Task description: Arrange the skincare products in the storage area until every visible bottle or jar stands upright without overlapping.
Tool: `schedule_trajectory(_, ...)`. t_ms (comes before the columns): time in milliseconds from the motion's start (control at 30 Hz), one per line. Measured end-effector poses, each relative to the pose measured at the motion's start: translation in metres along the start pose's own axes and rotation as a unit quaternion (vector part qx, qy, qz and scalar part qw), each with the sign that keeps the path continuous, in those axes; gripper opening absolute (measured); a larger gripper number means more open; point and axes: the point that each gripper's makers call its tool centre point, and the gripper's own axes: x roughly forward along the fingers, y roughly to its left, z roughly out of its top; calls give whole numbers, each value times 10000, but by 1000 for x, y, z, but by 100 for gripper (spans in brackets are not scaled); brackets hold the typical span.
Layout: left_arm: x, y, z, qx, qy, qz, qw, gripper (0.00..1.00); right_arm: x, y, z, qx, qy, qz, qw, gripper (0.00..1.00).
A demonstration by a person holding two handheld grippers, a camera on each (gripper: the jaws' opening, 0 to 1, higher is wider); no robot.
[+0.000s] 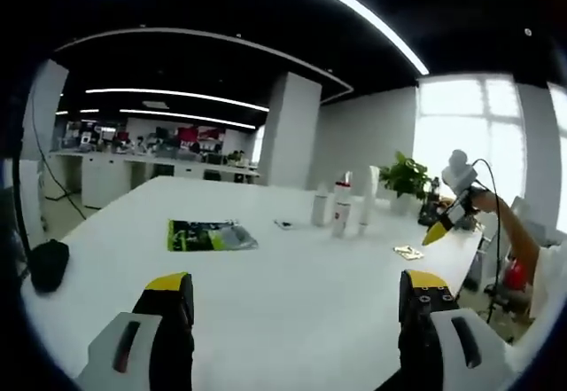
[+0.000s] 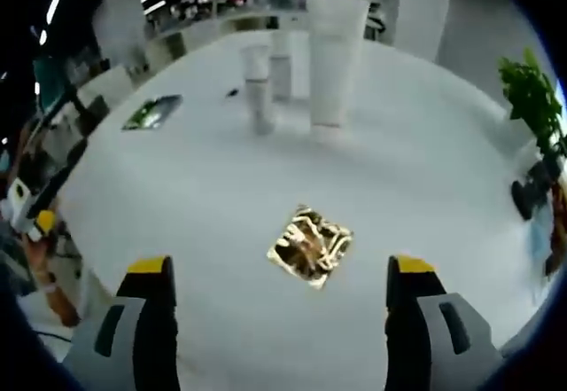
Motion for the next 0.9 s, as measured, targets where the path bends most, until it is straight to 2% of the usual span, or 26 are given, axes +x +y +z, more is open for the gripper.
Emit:
schedule_trajectory(167, 5, 11, 2, 116, 73, 201, 9997, 100, 11, -10, 9, 336, -40, -43, 9994, 100)
schedule_trajectory(367, 6, 20, 4, 290, 46, 458, 9985, 100, 24, -17, 7, 541, 263, -158, 9981, 100)
schedule_trajectory(700, 4, 23, 12, 477, -174, 538, 9973, 100, 35, -7, 7, 681, 431, -105, 9967, 100)
schedule_trajectory(800, 5, 23, 10, 504, -154, 547, 9971, 100, 39, -6, 9, 803, 581, -82, 9950, 99)
schedule_trajectory(900, 9, 21, 5, 507, -102, 519, 9973, 100, 42, -6, 9, 875, 815, -227, 9926, 97)
